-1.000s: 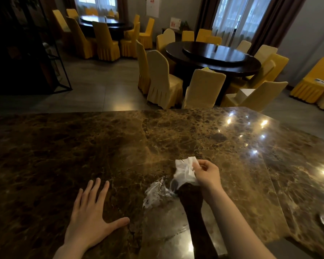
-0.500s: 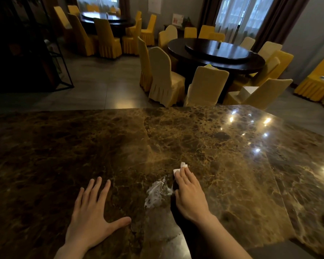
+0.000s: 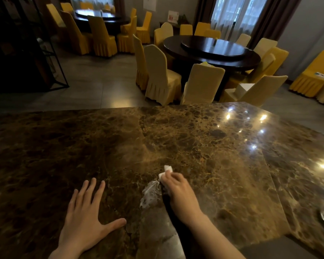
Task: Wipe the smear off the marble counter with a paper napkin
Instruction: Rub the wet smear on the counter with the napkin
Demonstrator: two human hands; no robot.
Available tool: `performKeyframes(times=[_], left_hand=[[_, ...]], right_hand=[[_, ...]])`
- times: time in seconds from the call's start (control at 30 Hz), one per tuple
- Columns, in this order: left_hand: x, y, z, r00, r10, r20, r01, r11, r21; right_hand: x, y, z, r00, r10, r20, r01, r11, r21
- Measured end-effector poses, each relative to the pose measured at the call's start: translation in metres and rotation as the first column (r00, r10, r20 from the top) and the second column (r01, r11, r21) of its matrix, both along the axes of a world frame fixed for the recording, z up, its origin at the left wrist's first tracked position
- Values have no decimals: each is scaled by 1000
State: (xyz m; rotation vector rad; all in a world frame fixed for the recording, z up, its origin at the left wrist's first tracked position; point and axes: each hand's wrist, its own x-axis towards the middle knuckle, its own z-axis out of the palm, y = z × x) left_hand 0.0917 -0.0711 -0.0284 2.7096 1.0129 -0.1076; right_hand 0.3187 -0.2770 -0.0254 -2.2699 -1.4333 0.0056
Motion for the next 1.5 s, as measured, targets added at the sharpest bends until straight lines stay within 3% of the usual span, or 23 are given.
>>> performKeyframes(times=[0.1,0.23,0.3,0.5,0.63,0.7,0.8,0.97,1.03,1.1,1.2,1.5], left_hand=[[1,0,1,1000,2,-4,-2,1000,4],[3,0,2,999,-6,-44,6,1000,14],[2,0,2,999,1,-43,0,1000,11],[3,1,3,998,-5,-64,4,1000,-14],[3,1,6,997,-6,-77,4,1000,-17],[4,0,7,997,-2,-83,0,1000,-20],[5,-1,10,996,-2,-87,-1,999,-37],[6,-1,14,995,-11,-101,7,999,-43],[5,-1,15,995,-16,-101,12,999,-44],[6,-1,15,996,-10,-91,4,998,-64],[4,-2,15,998,-4,-64,-1,997,-71],[3,-2,11,998,-6,-56,4,999,-33]], right_hand=[[5,-13,0,996,44,80,-46,999,23],[45,-23,4,963,-221,153,222,975,10],[39,-14,2,949,-270,162,280,959,-42],[11,-19,-1,987,-45,158,48,999,-20],[51,-34,14,927,-363,99,364,931,5],[60,-31,14,904,-422,75,427,902,-73],[41,-16,10,941,-326,93,335,935,-118],[16,-17,11,994,-63,90,69,995,-65],[34,-31,18,990,-129,55,129,992,6],[58,-45,23,948,-318,-27,319,945,68],[69,-44,22,897,-438,-55,440,898,17],[6,-32,15,996,-85,-12,84,996,-14]])
